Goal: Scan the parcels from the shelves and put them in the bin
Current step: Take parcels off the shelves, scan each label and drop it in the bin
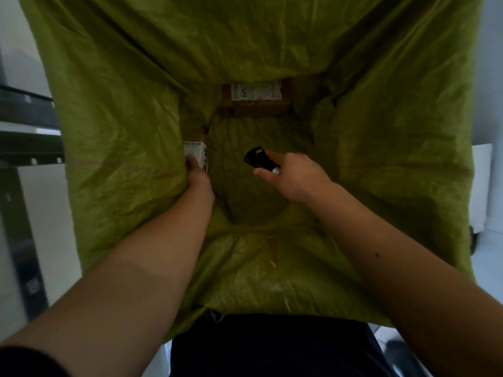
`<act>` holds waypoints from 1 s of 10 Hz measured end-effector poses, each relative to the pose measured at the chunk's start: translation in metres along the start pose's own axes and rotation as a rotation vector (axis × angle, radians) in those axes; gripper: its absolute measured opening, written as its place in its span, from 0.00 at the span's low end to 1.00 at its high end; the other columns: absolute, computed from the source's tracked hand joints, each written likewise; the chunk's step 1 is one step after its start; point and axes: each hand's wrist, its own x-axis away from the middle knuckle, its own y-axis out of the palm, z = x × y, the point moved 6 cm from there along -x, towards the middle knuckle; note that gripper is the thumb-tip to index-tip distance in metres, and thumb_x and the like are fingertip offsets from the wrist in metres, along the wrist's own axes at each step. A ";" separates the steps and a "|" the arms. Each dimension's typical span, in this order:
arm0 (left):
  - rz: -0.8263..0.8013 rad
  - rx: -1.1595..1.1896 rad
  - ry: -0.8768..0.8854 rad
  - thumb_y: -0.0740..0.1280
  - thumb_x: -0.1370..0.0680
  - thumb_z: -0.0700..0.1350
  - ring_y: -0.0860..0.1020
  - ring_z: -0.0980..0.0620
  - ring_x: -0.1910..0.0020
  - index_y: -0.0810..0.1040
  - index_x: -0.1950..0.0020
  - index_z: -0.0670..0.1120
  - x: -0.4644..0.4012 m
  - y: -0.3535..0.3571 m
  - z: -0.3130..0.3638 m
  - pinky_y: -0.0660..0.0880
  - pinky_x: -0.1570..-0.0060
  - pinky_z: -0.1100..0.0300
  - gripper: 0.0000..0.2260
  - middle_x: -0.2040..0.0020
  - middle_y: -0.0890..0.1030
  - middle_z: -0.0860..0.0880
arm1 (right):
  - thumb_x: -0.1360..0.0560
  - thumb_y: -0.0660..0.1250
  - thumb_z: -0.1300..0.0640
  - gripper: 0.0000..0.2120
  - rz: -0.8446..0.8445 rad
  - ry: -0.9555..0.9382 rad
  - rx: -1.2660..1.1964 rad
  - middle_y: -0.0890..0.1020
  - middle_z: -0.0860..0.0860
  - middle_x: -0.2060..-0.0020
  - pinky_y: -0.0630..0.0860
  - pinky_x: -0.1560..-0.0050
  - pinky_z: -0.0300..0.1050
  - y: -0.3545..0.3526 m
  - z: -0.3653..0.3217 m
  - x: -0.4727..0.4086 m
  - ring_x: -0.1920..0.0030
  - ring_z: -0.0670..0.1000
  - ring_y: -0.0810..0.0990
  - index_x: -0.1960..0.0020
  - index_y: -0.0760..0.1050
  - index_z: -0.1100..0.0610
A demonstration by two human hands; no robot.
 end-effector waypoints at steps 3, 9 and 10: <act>-0.006 -0.140 -0.119 0.76 0.21 0.48 0.79 0.38 0.36 0.67 0.20 0.46 -0.019 -0.009 -0.021 0.78 0.36 0.38 0.33 0.31 0.78 0.39 | 0.22 0.62 0.30 0.37 -0.050 0.006 -0.027 0.79 0.53 0.34 0.80 0.45 0.52 0.011 0.002 -0.011 0.40 0.55 0.80 0.19 0.62 0.45; 0.040 -1.827 0.343 0.55 0.12 0.49 0.58 0.38 0.18 0.51 0.16 0.41 -0.028 -0.010 -0.005 0.60 0.21 0.46 0.27 0.17 0.58 0.39 | 0.22 0.62 0.29 0.36 -0.074 -0.002 -0.013 0.80 0.52 0.35 0.81 0.45 0.52 0.028 -0.006 -0.015 0.41 0.54 0.80 0.19 0.63 0.44; 0.187 -0.757 0.046 0.53 0.11 0.45 0.66 0.41 0.21 0.58 0.17 0.42 -0.016 -0.029 -0.005 0.75 0.44 0.64 0.22 0.19 0.65 0.40 | 0.22 0.62 0.29 0.36 -0.074 0.003 -0.003 0.79 0.52 0.35 0.81 0.45 0.53 0.030 -0.005 -0.016 0.41 0.54 0.80 0.19 0.63 0.44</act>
